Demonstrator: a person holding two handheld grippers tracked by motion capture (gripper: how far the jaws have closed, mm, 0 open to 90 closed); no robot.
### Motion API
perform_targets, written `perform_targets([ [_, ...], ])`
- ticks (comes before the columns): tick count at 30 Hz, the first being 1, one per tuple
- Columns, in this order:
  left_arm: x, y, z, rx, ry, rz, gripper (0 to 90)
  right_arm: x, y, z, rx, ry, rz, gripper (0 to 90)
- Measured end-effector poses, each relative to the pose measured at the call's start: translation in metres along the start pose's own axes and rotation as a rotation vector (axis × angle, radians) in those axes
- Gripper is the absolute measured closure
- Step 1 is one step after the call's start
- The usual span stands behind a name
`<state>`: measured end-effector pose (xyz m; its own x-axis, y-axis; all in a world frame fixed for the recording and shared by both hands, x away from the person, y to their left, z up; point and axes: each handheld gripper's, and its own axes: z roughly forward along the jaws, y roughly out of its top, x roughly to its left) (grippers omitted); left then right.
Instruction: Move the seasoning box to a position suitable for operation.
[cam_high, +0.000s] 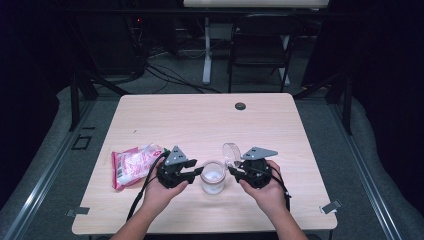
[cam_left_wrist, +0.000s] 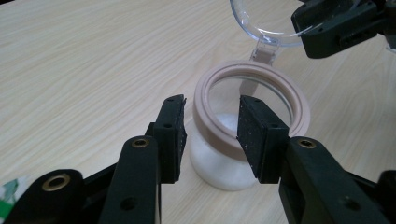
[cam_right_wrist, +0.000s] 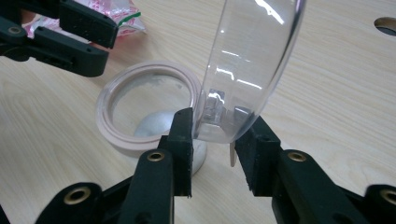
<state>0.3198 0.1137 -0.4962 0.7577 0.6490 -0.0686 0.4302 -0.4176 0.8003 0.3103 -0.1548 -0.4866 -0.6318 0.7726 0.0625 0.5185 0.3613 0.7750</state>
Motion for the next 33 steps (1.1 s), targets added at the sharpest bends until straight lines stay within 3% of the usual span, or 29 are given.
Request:
perform_targets([
  [9, 0.010, -0.014, -0.018, -0.007, 0.065, -0.053, 61.5, -0.013, 0.011, 0.012, -0.005, 0.049, 0.011, 72.2],
  [19, 0.020, -0.027, -0.034, -0.011, 0.109, -0.104, 61.4, -0.030, 0.021, 0.024, 0.016, 0.148, 0.035, 73.7],
  [28, 0.022, -0.030, -0.039, -0.011, 0.123, -0.120, 61.2, -0.026, 0.025, 0.030, 0.030, 0.228, 0.012, 74.5],
  [33, 0.023, -0.031, -0.038, -0.009, 0.120, -0.120, 60.9, -0.026, 0.025, 0.031, 0.020, 0.225, 0.004, 74.0],
])
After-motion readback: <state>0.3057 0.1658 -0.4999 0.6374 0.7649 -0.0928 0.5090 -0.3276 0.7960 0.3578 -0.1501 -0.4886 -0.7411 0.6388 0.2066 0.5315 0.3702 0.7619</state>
